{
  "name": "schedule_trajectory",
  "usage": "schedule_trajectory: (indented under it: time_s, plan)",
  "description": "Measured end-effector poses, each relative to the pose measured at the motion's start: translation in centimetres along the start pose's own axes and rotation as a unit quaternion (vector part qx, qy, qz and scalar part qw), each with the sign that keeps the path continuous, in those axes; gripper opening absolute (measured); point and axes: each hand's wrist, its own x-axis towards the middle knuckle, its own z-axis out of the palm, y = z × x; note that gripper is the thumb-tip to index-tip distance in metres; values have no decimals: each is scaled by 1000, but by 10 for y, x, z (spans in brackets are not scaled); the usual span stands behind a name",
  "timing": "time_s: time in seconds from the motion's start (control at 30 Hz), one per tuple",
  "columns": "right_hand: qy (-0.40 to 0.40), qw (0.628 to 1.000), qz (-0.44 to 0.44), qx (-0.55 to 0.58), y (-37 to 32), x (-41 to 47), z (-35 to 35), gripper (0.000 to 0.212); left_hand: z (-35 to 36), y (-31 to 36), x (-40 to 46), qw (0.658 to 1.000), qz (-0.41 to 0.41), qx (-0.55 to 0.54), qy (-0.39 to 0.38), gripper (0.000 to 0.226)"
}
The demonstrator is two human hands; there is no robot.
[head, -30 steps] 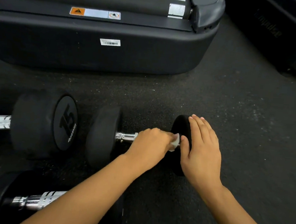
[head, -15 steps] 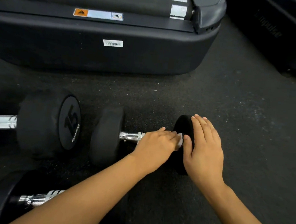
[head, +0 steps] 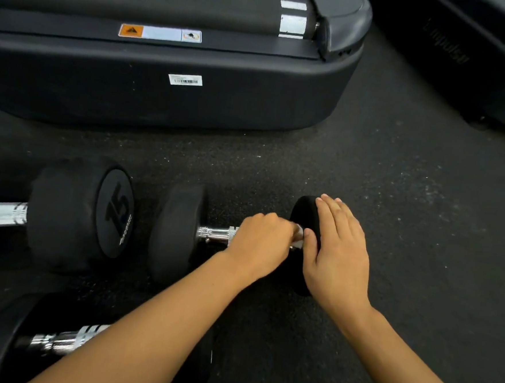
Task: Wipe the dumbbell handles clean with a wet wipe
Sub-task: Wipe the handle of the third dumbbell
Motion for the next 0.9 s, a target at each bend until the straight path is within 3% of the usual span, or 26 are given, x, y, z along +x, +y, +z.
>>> schedule_trajectory:
  time_s: [0.17,0.3,0.43,0.5,0.63,0.9]
  plan:
    - [-6,1000,-2,4,1,-2,0,51,-9,-14,16,990,-84,-79,-84,33]
    - [1,1000,-4,8,1,0,0,50,-3,-2,6,998,-36,4,-41,24]
    - [4,1000,-2,9,0,-1,1,50,-1,-4,16,998,-28,-24,-56,31]
    - [3,1000,-3,10,0,-1,1,50,2,-7,8,999,1,-14,-37,29]
    - [2,1000,-3,11,0,-1,0,50,15,-21,-16,992,80,-54,82,28]
    - [4,1000,-1,11,0,-1,0,50,22,-25,-9,978,162,21,131,30]
